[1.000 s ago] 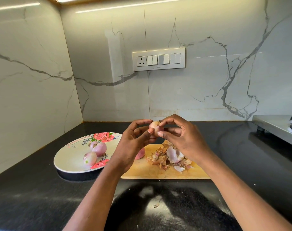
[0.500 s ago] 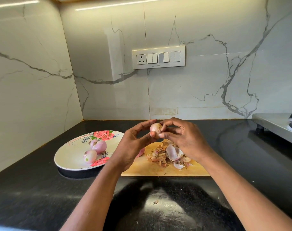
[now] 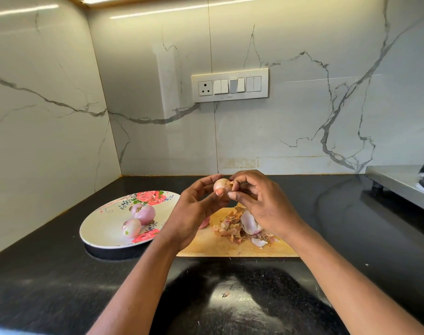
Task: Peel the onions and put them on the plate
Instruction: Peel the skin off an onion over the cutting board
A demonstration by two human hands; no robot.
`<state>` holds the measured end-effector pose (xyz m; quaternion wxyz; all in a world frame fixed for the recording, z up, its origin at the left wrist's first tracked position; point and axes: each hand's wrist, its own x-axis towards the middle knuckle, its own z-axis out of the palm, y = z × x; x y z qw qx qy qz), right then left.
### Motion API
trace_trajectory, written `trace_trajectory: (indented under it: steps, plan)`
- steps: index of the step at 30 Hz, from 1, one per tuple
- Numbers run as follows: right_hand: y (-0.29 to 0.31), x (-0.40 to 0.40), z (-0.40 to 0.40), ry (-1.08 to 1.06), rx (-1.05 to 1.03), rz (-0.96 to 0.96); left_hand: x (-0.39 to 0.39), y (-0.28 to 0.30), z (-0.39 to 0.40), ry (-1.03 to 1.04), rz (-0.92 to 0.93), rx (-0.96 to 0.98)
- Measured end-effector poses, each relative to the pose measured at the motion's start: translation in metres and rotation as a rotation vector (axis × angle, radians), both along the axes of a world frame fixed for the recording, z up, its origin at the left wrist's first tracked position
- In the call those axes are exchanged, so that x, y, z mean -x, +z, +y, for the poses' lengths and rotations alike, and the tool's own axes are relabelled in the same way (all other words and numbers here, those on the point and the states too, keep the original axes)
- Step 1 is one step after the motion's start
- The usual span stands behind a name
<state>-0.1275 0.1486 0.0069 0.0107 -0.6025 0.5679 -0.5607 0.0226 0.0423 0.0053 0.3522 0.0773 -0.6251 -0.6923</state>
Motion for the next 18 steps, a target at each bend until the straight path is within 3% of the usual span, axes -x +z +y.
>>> trace_trajectory:
  steps: [10,14,18]
  plan:
    - [0.008,-0.001,0.001,0.091,0.010,-0.290,-0.002,0.005,0.002,-0.082,0.121,-0.246]
    - [0.011,-0.004,0.001,0.193,0.106,-0.555,-0.003,0.007,0.002,-0.069,0.127,-0.253]
    - [0.011,-0.003,0.000,0.086,0.084,-0.473,-0.003,0.007,0.002,-0.049,0.112,-0.246]
